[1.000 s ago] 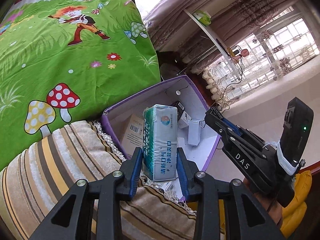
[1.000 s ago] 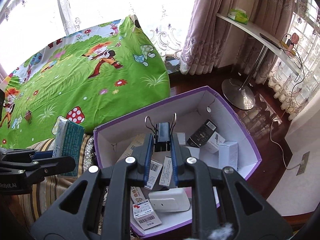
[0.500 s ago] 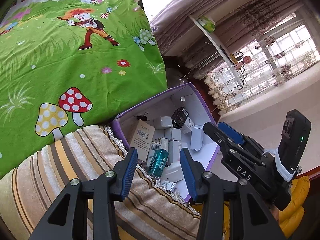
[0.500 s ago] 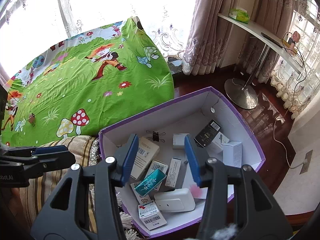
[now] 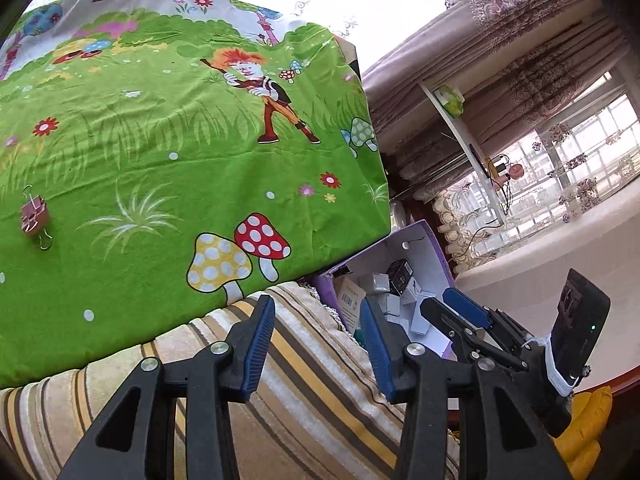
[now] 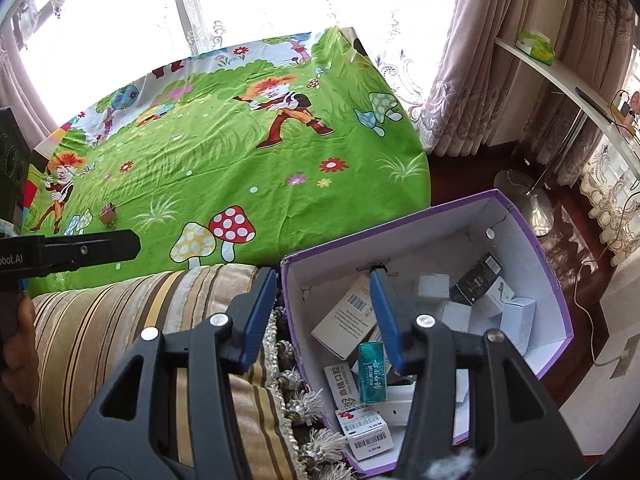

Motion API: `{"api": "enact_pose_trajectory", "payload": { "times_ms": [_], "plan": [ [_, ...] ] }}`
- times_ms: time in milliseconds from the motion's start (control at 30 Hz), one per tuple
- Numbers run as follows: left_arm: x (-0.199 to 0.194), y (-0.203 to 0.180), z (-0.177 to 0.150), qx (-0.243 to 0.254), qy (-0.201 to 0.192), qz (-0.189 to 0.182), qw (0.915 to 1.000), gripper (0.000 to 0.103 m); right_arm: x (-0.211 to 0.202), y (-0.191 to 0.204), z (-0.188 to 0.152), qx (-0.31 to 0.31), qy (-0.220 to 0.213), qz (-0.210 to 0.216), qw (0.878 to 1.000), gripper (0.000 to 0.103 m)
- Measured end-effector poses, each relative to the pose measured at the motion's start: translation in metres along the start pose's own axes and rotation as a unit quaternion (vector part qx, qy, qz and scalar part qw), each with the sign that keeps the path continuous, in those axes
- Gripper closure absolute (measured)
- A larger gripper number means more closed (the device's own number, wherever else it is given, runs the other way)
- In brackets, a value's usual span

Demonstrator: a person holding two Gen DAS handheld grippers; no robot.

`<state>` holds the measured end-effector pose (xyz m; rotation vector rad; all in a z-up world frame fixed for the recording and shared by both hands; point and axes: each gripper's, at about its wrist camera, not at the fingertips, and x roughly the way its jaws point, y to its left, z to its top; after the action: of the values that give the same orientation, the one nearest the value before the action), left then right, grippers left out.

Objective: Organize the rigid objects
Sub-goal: 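Move both open tools back to the pink binder clip on the bed, then close the left tool on the pink binder clip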

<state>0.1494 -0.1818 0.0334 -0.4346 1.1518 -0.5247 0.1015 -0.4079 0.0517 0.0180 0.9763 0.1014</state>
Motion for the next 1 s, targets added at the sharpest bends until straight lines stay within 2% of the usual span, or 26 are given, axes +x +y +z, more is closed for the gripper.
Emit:
{"api": "enact_pose_trajectory", "payload": {
  "times_ms": [233, 533, 833, 1000],
  "plan": [
    [-0.039, 0.061, 0.01, -0.056, -0.035, 0.025, 0.9975, 0.057, 0.01, 0.051, 0.012, -0.05, 0.012, 0.044, 0.998, 0.05],
    [-0.075, 0.136, 0.019, -0.132, -0.064, 0.044, 0.9882, 0.058, 0.028, 0.119, 0.029, -0.122, 0.032, 0.089, 0.988, 0.05],
    [-0.081, 0.179, 0.027, -0.161, -0.073, 0.05, 0.983, 0.058, 0.049, 0.175, 0.04, -0.161, 0.048, 0.121, 0.978, 0.05],
    [-0.075, 0.203, 0.031, -0.19, -0.069, 0.037, 0.9787, 0.058, 0.066, 0.205, 0.043, -0.18, 0.061, 0.142, 0.971, 0.05]
  ]
}}
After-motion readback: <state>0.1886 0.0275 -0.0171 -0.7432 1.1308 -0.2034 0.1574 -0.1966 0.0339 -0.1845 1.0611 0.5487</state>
